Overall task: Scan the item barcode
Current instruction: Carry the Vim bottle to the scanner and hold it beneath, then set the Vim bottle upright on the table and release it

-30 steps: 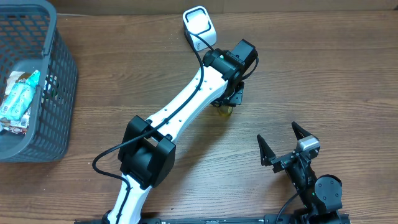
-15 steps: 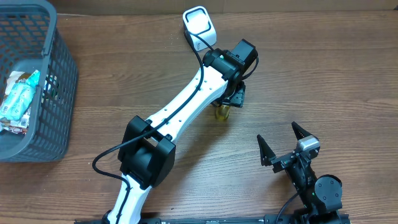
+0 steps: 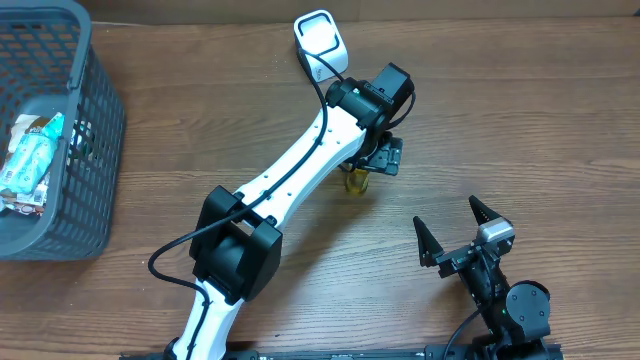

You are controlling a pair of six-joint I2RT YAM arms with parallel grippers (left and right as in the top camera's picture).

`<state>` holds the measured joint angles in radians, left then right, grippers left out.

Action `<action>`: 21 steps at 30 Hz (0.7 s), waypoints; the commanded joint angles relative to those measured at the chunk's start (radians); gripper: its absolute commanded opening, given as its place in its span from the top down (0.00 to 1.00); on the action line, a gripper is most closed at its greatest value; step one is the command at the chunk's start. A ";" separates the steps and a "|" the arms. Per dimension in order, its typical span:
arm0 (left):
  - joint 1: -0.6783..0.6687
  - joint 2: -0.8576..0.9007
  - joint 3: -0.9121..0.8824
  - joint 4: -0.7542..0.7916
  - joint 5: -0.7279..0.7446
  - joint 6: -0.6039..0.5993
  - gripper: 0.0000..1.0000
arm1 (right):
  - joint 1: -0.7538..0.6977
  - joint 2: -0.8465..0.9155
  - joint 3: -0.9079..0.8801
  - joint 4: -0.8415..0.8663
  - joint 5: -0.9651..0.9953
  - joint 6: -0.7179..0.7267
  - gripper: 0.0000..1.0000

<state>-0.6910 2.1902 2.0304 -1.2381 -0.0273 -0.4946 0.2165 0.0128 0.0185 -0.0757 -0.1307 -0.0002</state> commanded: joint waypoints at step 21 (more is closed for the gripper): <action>0.209 -0.014 0.682 -0.342 -0.044 0.249 0.00 | -0.003 -0.006 -0.010 0.003 0.002 0.003 0.00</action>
<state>-0.5686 2.1902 2.5797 -1.5379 -0.0406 -0.3367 0.2165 0.0128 0.0185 -0.0757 -0.1307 0.0002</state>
